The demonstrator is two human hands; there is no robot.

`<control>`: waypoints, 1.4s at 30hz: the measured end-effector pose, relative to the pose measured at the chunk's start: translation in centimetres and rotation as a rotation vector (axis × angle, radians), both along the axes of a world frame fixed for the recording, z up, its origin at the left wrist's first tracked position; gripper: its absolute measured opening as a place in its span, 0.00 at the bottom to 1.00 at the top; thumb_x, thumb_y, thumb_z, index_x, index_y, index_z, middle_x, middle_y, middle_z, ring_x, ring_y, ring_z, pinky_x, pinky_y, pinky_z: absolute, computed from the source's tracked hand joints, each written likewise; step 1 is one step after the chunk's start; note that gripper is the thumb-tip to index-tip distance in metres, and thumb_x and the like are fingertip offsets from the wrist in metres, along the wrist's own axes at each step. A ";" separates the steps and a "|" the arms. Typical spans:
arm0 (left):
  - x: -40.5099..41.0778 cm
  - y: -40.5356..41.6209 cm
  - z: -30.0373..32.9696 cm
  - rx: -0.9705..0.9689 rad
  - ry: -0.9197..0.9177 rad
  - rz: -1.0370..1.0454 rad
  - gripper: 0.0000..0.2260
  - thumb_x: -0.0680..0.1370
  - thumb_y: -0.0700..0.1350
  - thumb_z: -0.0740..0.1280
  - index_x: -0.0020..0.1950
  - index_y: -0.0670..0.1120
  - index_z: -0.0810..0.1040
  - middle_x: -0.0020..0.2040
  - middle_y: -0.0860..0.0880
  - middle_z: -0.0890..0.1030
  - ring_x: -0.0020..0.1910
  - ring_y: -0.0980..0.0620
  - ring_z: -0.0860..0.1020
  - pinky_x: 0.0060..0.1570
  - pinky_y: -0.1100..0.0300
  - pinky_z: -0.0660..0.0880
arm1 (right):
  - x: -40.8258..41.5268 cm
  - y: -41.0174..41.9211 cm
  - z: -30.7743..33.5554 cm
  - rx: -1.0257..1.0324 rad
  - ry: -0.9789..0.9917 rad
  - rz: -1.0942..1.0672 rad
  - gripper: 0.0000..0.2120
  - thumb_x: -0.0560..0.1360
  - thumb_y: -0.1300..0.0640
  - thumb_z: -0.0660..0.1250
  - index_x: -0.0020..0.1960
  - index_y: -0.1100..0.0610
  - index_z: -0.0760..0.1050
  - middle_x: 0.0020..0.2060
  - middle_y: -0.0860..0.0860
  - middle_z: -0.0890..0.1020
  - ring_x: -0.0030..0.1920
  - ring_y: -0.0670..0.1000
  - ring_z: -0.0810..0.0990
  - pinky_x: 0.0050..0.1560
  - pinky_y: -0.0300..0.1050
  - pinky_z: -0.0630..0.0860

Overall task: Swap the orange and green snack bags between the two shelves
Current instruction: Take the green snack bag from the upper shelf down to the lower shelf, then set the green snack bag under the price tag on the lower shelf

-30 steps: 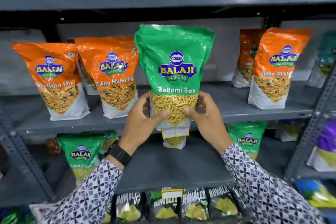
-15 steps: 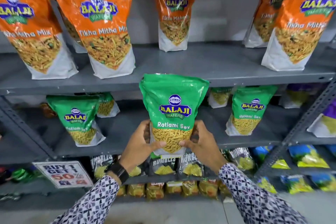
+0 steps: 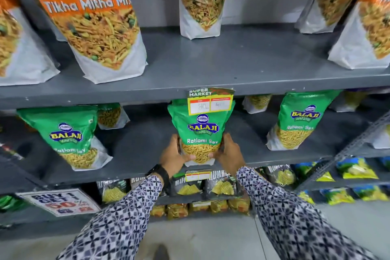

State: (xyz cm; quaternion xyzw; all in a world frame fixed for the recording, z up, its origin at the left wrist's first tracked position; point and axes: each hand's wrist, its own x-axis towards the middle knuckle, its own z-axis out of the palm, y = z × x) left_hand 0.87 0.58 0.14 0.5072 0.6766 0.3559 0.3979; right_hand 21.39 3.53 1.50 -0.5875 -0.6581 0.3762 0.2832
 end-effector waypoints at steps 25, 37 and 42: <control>-1.2 -6.4 13.4 0.494 -0.033 0.232 0.19 0.78 0.30 0.68 0.58 0.53 0.79 0.54 0.51 0.85 0.51 0.57 0.85 0.55 0.67 0.80 | 0.9 -5.4 12.7 0.483 0.344 -0.114 0.13 0.76 0.62 0.73 0.54 0.47 0.75 0.50 0.46 0.83 0.52 0.42 0.82 0.52 0.39 0.82; -10.3 -5.4 26.1 0.848 -0.008 0.518 0.21 0.77 0.41 0.76 0.65 0.51 0.73 0.63 0.46 0.79 0.59 0.49 0.80 0.62 0.52 0.79 | -10.8 0.3 26.2 0.565 0.334 0.232 0.24 0.72 0.59 0.79 0.65 0.55 0.74 0.54 0.50 0.82 0.53 0.51 0.82 0.57 0.41 0.79; -14.7 -3.6 25.5 0.608 -0.019 0.299 0.42 0.73 0.51 0.81 0.81 0.56 0.61 0.76 0.50 0.74 0.74 0.49 0.74 0.75 0.44 0.71 | -14.4 3.7 26.2 0.353 0.183 0.364 0.47 0.71 0.49 0.79 0.81 0.48 0.55 0.76 0.51 0.71 0.73 0.53 0.73 0.72 0.57 0.73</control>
